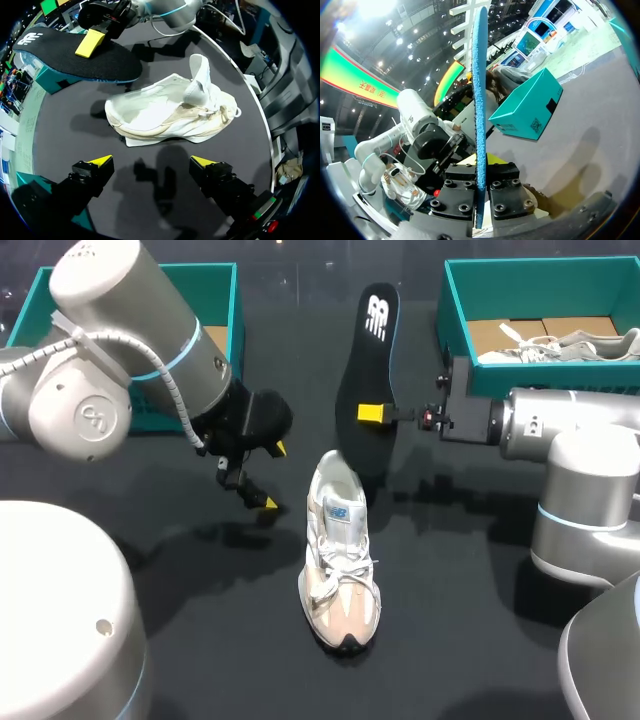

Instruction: Take the shoe out of the shoebox, open the shoe tongue, remove and reinsert the insole, then place the shoe into the shoebox

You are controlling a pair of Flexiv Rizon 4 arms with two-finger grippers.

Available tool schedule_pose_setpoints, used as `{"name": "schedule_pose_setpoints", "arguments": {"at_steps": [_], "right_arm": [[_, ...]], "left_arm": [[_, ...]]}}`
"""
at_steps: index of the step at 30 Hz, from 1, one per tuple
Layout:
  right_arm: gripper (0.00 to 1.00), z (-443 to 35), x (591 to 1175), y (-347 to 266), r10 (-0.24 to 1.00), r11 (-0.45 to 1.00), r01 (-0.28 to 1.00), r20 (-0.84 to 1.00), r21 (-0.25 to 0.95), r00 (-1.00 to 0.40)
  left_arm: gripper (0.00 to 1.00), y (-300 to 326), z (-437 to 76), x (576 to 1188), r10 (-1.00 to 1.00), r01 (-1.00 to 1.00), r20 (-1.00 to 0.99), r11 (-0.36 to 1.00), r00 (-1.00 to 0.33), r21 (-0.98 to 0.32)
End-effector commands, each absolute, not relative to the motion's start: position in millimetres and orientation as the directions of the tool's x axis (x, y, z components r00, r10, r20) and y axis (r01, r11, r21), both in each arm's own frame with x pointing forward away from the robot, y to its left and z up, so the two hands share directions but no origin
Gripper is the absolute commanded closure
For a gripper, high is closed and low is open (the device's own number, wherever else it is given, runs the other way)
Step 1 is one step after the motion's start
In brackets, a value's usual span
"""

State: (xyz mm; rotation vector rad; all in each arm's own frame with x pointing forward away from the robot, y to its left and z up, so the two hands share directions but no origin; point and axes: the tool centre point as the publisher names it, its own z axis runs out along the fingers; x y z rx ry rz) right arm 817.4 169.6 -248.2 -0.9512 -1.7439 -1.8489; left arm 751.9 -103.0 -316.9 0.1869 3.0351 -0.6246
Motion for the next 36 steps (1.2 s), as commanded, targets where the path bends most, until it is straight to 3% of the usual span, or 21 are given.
{"name": "schedule_pose_setpoints", "arguments": {"at_steps": [1,12,36], "right_arm": [[1.0,-255,816,172,0.15,-0.138,0.707,0.72,0.694,-0.677],[1.0,-251,815,165,0.156,-0.157,0.695,0.713,0.701,-0.684],[1.0,-254,808,198,0.029,-0.162,0.631,0.642,0.759,-0.766]], "left_arm": [[0.0,-110,-329,759,0.121,0.134,-0.058,0.91,-0.991,-0.393],[0.0,-111,-331,760,0.128,0.138,-0.051,0.908,-0.99,-0.395],[0.0,-120,-352,763,0.135,0.131,-0.019,0.906,-0.991,-0.403]]}}
